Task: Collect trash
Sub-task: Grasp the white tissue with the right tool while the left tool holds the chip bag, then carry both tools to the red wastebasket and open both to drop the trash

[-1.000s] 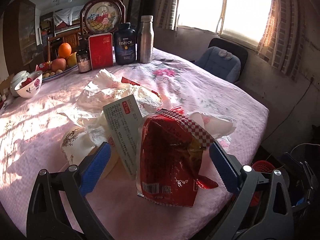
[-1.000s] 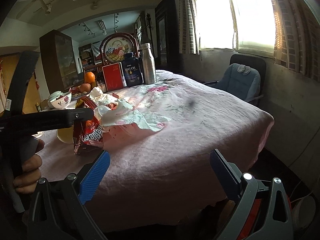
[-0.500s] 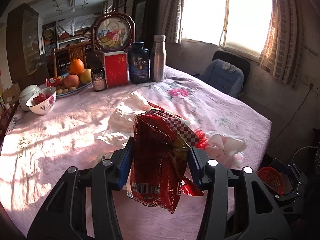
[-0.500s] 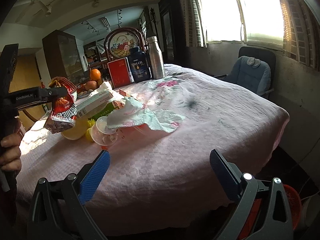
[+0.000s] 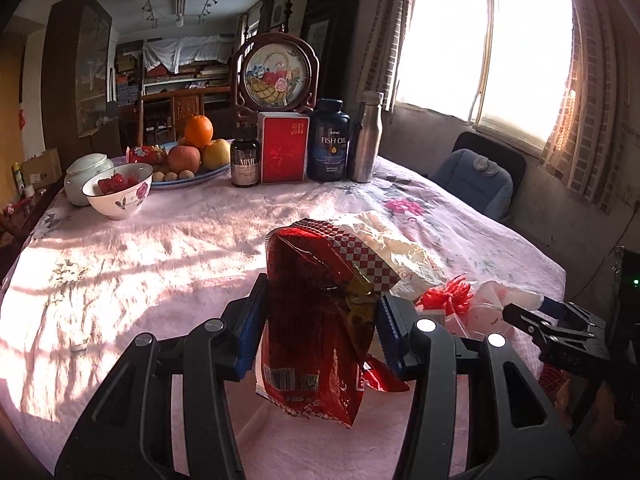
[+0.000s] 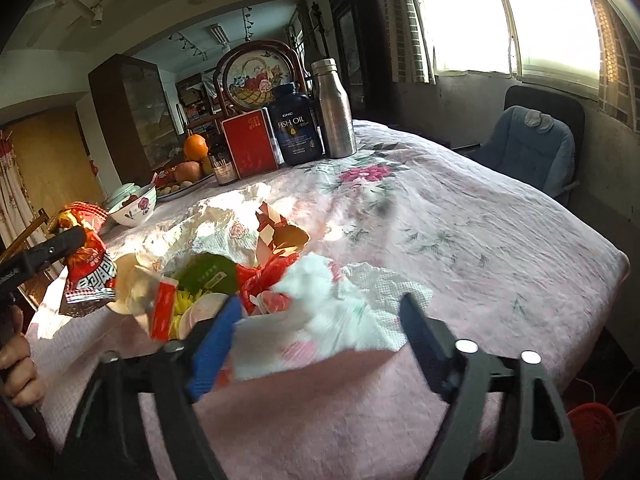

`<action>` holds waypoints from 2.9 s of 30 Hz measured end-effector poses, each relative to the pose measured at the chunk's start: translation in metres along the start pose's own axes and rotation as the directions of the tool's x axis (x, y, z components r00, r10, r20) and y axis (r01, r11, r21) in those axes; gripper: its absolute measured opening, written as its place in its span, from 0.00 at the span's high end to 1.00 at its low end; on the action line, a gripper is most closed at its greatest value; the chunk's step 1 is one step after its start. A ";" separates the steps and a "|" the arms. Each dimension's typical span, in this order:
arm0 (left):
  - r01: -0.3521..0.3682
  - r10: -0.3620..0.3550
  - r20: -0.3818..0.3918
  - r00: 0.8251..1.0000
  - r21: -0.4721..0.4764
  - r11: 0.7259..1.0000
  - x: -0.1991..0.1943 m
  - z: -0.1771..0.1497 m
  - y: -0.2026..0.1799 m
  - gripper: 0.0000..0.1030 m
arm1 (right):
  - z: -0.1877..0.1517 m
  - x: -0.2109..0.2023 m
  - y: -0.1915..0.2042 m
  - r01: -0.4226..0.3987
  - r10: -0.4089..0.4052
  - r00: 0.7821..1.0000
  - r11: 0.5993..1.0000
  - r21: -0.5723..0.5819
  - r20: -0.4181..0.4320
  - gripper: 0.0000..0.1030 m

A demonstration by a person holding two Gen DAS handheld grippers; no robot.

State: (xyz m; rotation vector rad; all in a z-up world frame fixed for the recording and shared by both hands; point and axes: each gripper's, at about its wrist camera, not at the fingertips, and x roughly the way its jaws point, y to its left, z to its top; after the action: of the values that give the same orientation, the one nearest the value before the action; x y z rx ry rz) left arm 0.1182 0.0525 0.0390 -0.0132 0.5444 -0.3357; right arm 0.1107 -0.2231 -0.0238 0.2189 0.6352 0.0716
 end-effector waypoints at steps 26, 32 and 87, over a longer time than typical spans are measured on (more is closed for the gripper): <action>0.146 -0.146 -0.012 0.989 0.056 0.988 -0.041 0.012 -0.075 0.52 | -0.025 -0.129 -0.066 -0.056 0.035 0.984 0.992 0.115 0.172 0.88; 0.251 -0.245 -0.063 0.968 0.118 0.961 -0.028 0.002 -0.141 0.52 | -0.044 -0.159 -0.113 0.037 -0.062 0.986 0.987 0.155 0.157 0.88; 0.494 -0.363 -0.377 0.852 0.349 0.796 0.065 -0.090 -0.401 0.10 | -0.132 -0.203 -0.270 0.454 -0.486 0.874 0.811 0.369 -0.008 0.06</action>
State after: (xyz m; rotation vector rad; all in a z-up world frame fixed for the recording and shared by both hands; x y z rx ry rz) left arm 0.0000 -0.3398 -0.0309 0.3588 0.7507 -0.9229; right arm -0.1312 -0.4893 -0.0702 0.4119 0.5971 -0.5412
